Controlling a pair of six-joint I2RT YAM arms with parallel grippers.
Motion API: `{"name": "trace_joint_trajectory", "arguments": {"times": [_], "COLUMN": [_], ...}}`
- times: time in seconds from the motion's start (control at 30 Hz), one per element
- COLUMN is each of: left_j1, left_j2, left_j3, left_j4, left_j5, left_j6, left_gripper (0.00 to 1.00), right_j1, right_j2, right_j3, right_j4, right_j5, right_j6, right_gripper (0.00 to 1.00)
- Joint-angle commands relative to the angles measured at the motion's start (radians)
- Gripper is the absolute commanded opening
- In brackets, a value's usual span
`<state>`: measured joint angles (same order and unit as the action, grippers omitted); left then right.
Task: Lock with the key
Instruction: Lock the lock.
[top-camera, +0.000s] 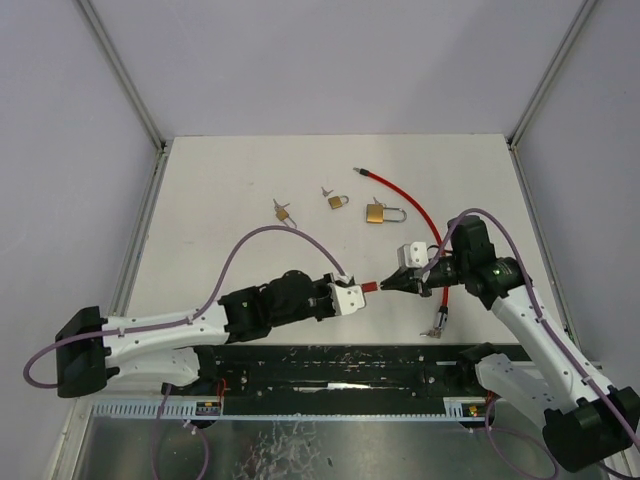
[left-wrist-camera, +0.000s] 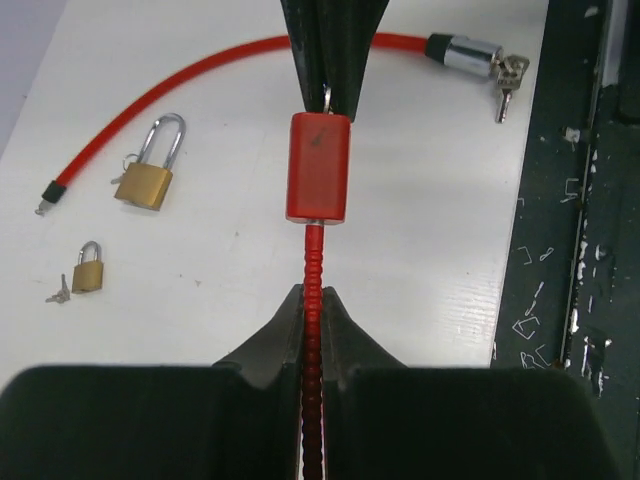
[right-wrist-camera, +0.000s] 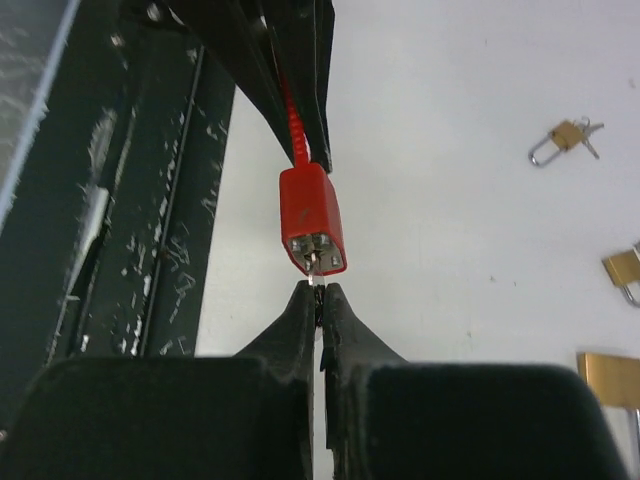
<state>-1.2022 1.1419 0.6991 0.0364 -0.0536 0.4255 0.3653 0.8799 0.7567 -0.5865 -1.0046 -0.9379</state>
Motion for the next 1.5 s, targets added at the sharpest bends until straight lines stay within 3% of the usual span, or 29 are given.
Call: {"name": "trace_joint_trajectory", "arguments": {"times": [0.0, 0.2, 0.3, 0.37, 0.4, 0.5, 0.57, 0.6, 0.73, 0.8, 0.93, 1.07, 1.17, 1.3, 1.37, 1.47], "left_j1": [0.053, 0.198, 0.235, 0.236, 0.224, 0.068, 0.009, -0.001, -0.005, 0.012, 0.160, 0.181, 0.178, 0.123, 0.115, 0.105], "left_j2": [-0.088, 0.014, 0.132, 0.178, 0.189, 0.157, 0.129, 0.099, 0.015, -0.020, -0.082, -0.027, 0.010, -0.040, -0.084, -0.132], "left_j3": [-0.041, 0.064, 0.166, 0.216, 0.242, 0.200, 0.136, 0.106, 0.013, 0.012, 0.022, 0.058, 0.084, 0.014, -0.019, -0.065], "left_j4": [-0.064, -0.178, -0.273, -0.322, -0.345, -0.332, -0.247, -0.210, -0.107, -0.125, -0.173, -0.206, -0.254, -0.191, -0.159, -0.109], "left_j5": [0.037, 0.656, 0.801, 0.686, 0.536, -0.147, -0.391, -0.416, -0.303, -0.138, 0.450, 0.675, 0.546, 0.035, -0.007, 0.045], "left_j6": [-0.015, -0.200, -0.221, -0.245, -0.264, -0.169, -0.108, -0.074, -0.022, -0.053, -0.168, -0.187, -0.172, -0.147, -0.129, -0.108], "left_gripper": [0.00, 0.00, 0.00, 0.00, 0.00, 0.00, 0.00, 0.00, 0.00, 0.00, 0.00, 0.00, 0.00, 0.00, 0.00, 0.00], "right_j1": [-0.084, -0.083, -0.076, -0.072, -0.070, -0.065, -0.065, -0.065, -0.065, -0.073, -0.151, -0.217, -0.248, -0.263, -0.262, -0.262], "right_j2": [0.021, -0.123, -0.204, -0.215, -0.216, -0.223, -0.226, -0.226, -0.185, -0.132, 0.015, 0.111, 0.137, 0.145, 0.132, 0.123], "right_j3": [0.065, -0.017, -0.056, -0.061, -0.066, -0.082, -0.089, -0.092, -0.051, -0.014, 0.063, 0.134, 0.142, 0.145, 0.135, 0.136], "right_j4": [0.014, 0.007, -0.020, -0.041, -0.031, 0.014, 0.042, 0.069, 0.102, 0.086, 0.037, -0.047, -0.035, -0.043, -0.021, -0.044], "right_j5": [-0.053, 0.043, 0.118, 0.173, 0.201, 0.250, 0.250, 0.245, 0.168, 0.079, -0.095, -0.241, -0.286, -0.298, -0.280, -0.256], "right_j6": [0.106, -0.130, -0.257, -0.325, -0.326, -0.309, -0.268, -0.240, -0.056, 0.037, 0.168, 0.200, 0.279, 0.294, 0.318, 0.280], "right_gripper": [0.00, 0.00, 0.00, 0.00, 0.00, 0.00, 0.00, 0.00, 0.00, 0.00, 0.00, 0.00, 0.00, 0.00, 0.00, 0.00]}}
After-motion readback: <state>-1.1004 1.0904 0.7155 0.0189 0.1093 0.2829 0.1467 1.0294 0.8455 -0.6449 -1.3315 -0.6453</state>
